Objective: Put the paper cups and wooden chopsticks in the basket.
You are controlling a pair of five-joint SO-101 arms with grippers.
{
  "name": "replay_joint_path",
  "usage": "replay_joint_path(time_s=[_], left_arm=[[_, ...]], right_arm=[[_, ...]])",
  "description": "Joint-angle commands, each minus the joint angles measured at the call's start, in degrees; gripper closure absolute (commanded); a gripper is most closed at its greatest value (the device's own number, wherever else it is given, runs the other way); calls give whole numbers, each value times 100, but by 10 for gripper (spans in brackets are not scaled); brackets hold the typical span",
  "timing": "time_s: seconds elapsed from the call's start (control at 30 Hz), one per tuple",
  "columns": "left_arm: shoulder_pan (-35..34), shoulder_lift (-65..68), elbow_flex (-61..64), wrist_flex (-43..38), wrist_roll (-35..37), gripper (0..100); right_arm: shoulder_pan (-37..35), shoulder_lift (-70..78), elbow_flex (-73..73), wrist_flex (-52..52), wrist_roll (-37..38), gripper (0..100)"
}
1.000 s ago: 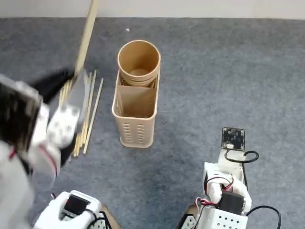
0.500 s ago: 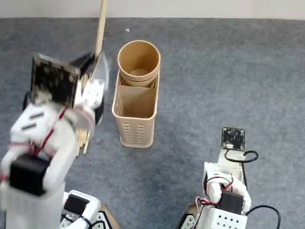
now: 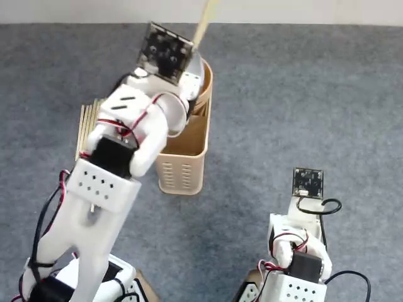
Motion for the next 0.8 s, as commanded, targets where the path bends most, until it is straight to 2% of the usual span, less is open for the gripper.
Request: replay_joint_path(time_s=[0.0,0.47,0.63,0.77], left_arm=[[40,-13,488,-334,18,995],[-13,-418,734,-290,35,995],[4,-840,743,308,35,994],[-22,-954,743,343,44,992]], right_arm=[[40,-66,778,22,-62,993],[40,-66,778,22,-62,993],[40,-66,778,22,-62,993],[40,-66,778,22,-62,993]])
